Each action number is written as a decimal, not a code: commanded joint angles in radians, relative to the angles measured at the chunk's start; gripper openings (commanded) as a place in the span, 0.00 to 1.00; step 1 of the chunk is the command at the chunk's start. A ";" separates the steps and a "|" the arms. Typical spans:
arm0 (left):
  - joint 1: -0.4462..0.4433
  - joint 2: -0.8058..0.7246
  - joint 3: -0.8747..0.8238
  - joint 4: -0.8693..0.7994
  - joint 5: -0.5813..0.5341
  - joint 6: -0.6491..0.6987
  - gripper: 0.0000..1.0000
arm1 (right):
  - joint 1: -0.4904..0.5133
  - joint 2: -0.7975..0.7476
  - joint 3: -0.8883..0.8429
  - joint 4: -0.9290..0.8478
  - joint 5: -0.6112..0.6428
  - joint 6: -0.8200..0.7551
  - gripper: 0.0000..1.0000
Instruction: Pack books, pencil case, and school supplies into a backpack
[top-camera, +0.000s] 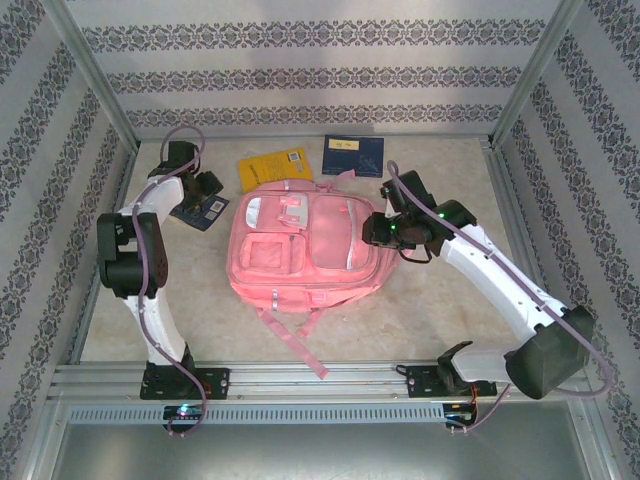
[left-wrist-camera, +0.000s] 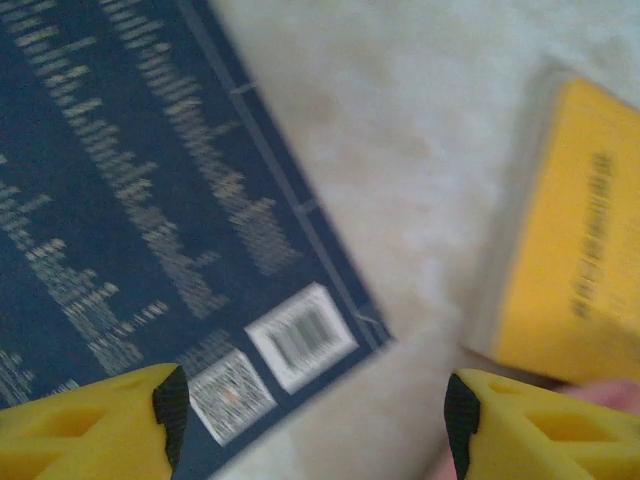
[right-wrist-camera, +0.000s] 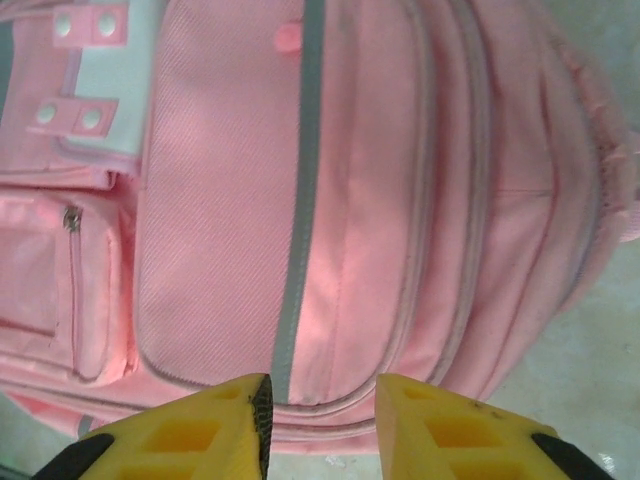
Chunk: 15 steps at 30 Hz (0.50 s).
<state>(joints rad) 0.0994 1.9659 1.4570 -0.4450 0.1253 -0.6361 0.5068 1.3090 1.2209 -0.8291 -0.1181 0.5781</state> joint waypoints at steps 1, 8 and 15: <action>0.037 0.052 0.058 -0.008 -0.019 -0.024 0.69 | 0.035 0.022 0.041 -0.033 -0.023 -0.042 0.33; 0.052 0.156 0.052 -0.067 0.030 -0.093 0.65 | 0.118 0.091 0.092 -0.026 -0.048 -0.085 0.31; 0.051 0.078 -0.068 -0.191 -0.021 -0.161 0.61 | 0.185 0.196 0.209 -0.005 -0.097 -0.123 0.31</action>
<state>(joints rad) 0.1463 2.0586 1.4628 -0.4614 0.1162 -0.7380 0.6682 1.4754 1.3708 -0.8444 -0.1791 0.4923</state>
